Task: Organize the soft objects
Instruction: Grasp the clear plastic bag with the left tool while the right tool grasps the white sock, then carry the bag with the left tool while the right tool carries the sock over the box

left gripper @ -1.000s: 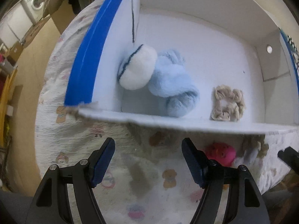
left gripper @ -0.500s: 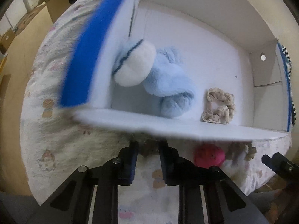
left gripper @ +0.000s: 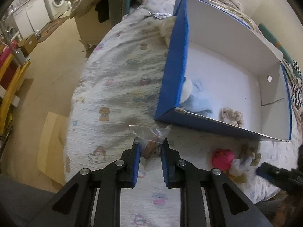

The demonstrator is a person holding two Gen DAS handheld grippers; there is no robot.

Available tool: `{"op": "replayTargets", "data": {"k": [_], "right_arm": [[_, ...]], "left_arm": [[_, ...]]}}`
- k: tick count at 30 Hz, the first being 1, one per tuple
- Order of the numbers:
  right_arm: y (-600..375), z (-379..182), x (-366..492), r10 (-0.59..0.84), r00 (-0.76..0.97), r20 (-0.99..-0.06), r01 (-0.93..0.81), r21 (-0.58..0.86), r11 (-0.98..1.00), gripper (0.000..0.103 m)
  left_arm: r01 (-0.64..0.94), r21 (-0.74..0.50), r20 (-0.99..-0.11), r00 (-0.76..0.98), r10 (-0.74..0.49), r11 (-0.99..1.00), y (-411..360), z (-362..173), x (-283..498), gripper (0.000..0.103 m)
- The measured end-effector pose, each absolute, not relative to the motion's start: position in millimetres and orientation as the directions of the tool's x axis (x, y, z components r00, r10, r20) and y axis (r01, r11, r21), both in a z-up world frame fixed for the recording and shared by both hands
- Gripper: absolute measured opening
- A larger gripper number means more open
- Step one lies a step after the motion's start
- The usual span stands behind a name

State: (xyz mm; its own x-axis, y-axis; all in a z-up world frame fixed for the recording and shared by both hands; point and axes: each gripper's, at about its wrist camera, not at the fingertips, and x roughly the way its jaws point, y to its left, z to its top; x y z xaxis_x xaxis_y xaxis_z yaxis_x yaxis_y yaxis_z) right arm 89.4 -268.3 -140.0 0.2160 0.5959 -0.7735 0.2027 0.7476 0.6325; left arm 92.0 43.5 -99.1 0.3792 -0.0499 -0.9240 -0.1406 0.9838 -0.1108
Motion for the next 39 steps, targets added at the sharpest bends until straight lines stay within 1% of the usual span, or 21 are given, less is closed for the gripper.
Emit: {"op": "replayTargets", "data": {"k": [3, 10, 12, 13, 16, 21, 25, 31, 34, 39], "right_arm": [[-267.2, -151.5, 92.4, 0.576, 0.194, -0.794, 0.261, 0.608, 0.75, 0.05], [-261.5, -171.1, 108.5, 0.534, 0.167, -0.829, 0.317, 0.558, 0.767, 0.049], [-256.3, -173.7, 112.6, 0.515, 0.165, -0.841, 0.307, 0.54, 0.784, 0.041], [-254.5, -173.9, 113.6, 0.503, 0.168, -0.848, 0.303, 0.53, 0.792, 0.036], [-253.3, -172.5, 113.7, 0.482, 0.169, -0.86, 0.286, 0.511, 0.811, 0.012], [-253.0, -142.7, 102.3, 0.467, 0.254, -0.847, 0.197, 0.518, 0.832, 0.009], [-249.1, -112.7, 86.1, 0.501, 0.326, -0.802, 0.101, 0.556, 0.825, 0.009], [-239.9, -67.4, 67.6, 0.559, 0.432, -0.707, -0.078, 0.589, 0.805, 0.009], [-238.6, -52.2, 65.1, 0.575, 0.468, -0.672, -0.124, 0.594, 0.795, 0.009], [-231.0, -41.2, 60.2, 0.574, 0.506, -0.644, -0.176, 0.574, 0.799, 0.009]], "left_arm": [[-0.133, -0.124, -0.924, 0.377, -0.065, 0.983, 37.5, -98.0, 90.7, 0.018], [-0.089, -0.109, -0.914, 0.401, -0.065, 0.99, 24.8, -94.4, 89.7, 0.018], [-0.085, -0.104, -0.913, 0.402, -0.061, 0.991, 23.8, -94.4, 89.8, 0.018], [-0.085, -0.103, -0.915, 0.4, -0.061, 0.991, 24.1, -94.9, 89.7, 0.018], [-0.09, -0.114, -0.918, 0.391, -0.07, 0.989, 26.6, -96.5, 89.7, 0.018], [-0.093, -0.121, -0.914, 0.398, -0.075, 0.988, 27.8, -94.3, 88.1, 0.018], [-0.095, -0.118, -0.915, 0.398, -0.071, 0.988, 27.8, -94.9, 87.0, 0.018], [-0.101, -0.118, -0.912, 0.405, -0.068, 0.988, 29.1, -91.9, 82.9, 0.018], [-0.095, -0.113, -0.906, 0.419, -0.063, 0.989, 29.0, -87.4, 77.5, 0.018], [-0.086, -0.104, -0.894, 0.445, -0.056, 0.991, 28.6, -80.2, 68.9, 0.018]]}}
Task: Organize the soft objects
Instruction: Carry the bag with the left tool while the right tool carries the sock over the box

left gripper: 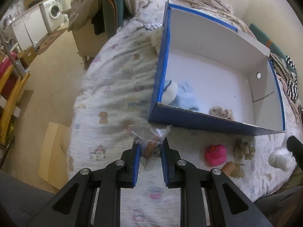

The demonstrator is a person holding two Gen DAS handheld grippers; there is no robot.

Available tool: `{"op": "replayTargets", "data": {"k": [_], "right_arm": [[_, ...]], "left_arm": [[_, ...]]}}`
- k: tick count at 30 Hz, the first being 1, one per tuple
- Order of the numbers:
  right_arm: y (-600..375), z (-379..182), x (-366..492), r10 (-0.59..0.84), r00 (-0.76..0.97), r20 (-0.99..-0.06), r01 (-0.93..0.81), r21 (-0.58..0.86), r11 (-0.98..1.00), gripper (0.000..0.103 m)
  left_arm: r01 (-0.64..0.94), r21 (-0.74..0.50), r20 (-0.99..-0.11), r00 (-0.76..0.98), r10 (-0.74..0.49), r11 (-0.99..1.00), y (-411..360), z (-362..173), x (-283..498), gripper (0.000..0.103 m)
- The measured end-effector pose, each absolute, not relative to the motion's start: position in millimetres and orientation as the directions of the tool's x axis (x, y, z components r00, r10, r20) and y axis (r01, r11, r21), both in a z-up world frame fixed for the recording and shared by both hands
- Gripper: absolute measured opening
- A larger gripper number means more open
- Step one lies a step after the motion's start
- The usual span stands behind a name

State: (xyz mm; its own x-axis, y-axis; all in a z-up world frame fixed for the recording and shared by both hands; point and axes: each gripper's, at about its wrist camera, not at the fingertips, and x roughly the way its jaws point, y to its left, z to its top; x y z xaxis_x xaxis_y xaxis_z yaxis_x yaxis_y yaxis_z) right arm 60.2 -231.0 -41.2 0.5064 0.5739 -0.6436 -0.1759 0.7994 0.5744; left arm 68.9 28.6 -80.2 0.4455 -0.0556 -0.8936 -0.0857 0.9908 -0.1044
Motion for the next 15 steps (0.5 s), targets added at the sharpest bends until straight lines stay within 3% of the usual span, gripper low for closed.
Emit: {"op": "replayTargets", "data": {"k": [11, 15], "right_arm": [[-250.2, -24.9, 56.9, 0.558, 0.579, -0.594, -0.173, 0.58, 0.796, 0.009], [-255.7, -11.6, 59.9, 0.452, 0.653, -0.608, -0.134, 0.495, 0.859, 0.009]], "left_arm": [[-0.124, -0.058, -0.832, 0.554, 0.02, 0.991, 33.1, -49.5, 56.3, 0.018], [-0.147, -0.075, -0.818, 0.574, 0.024, 0.986, 35.7, -34.7, 57.8, 0.018]]}}
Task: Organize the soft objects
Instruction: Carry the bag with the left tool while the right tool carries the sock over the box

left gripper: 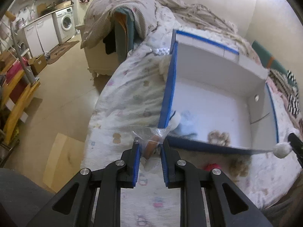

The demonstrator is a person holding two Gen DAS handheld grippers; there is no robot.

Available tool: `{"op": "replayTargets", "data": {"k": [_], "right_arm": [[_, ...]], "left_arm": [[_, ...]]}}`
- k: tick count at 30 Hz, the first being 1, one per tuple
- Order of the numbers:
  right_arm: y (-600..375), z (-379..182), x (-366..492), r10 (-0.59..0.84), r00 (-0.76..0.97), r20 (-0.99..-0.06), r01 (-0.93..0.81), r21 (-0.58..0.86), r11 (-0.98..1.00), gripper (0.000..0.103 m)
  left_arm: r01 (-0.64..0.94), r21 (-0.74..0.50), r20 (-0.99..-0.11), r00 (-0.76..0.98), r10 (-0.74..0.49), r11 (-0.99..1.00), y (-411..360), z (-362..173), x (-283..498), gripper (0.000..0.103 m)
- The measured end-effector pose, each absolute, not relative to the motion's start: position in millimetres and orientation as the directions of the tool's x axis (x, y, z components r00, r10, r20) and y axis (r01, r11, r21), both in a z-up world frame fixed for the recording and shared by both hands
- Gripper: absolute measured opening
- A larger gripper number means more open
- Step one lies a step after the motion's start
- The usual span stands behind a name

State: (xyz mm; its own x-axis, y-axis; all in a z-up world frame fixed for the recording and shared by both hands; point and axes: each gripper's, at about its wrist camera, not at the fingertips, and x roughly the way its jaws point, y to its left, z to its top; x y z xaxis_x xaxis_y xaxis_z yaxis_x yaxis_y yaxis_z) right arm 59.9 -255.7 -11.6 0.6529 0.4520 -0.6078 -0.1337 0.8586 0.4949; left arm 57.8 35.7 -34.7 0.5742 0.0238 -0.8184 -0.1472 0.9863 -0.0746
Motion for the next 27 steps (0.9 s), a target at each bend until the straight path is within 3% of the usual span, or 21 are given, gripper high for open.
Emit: {"op": "replayTargets", "data": {"k": [13, 27], "right_arm": [[-277.9, 13.0, 94.8, 0.406, 0.704, -0.583, -0.121, 0.464, 0.877, 0.009], [-280.8, -7.8, 135.8, 0.371, 0.676, -0.637, -0.08, 0.436, 0.896, 0.009]], "left_arm": [[-0.046, -0.08, -0.73, 0.683, -0.027, 0.996, 11.5, 28.2, 80.3, 0.018], [0.071, 0.006, -0.719, 0.694, -0.045, 0.997, -38.5, 20.1, 150.3, 0.018]]}}
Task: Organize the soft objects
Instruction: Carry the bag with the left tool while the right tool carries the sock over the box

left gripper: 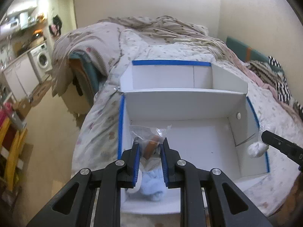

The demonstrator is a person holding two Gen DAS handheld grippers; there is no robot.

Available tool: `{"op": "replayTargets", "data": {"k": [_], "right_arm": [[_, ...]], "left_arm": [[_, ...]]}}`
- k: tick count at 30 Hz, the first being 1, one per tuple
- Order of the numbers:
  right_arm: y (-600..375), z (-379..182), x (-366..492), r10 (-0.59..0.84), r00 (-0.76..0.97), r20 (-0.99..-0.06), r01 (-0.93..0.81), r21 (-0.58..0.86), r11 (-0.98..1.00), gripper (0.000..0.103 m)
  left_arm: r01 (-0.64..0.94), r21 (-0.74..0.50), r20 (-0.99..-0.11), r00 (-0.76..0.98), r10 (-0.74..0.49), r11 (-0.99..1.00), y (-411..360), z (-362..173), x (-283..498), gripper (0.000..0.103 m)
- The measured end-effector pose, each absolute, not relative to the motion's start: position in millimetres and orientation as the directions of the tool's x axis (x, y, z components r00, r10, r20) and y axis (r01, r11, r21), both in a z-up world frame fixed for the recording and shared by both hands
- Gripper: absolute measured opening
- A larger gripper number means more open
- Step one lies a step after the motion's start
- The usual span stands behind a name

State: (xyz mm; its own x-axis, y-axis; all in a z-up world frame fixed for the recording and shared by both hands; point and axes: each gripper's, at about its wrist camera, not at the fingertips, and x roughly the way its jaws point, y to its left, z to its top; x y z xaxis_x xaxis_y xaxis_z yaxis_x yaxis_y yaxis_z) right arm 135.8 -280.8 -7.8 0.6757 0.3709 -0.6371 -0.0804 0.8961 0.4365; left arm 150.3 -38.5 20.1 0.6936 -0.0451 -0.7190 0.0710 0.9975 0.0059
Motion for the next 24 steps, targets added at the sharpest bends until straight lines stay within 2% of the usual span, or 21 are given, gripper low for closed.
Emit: {"op": "replayTargets", "data": {"k": [4, 9, 24], "right_arm": [[-274.7, -31.7, 141.9, 0.341, 0.615, -0.711, -0.026, 0.414, 0.91, 0.009], [-266.3, -60.2, 146.2, 0.293, 0.54, -0.789, -0.001, 0.347, 0.938, 0.009], [-255.8, -80.8, 158.4, 0.233, 0.482, -0.845, -0.001, 0.265, 0.964, 0.01]], "left_arm": [[0.11, 0.041, -0.671, 0.74, -0.054, 0.993, -44.8, -2.7, 156.1, 0.018], [0.096, -0.04, -0.741, 0.665, -0.094, 0.995, -37.6, -29.6, 168.7, 0.018], [0.128, -0.023, -0.814, 0.573, -0.093, 0.991, -56.2, -60.9, 185.3, 0.018]]}}
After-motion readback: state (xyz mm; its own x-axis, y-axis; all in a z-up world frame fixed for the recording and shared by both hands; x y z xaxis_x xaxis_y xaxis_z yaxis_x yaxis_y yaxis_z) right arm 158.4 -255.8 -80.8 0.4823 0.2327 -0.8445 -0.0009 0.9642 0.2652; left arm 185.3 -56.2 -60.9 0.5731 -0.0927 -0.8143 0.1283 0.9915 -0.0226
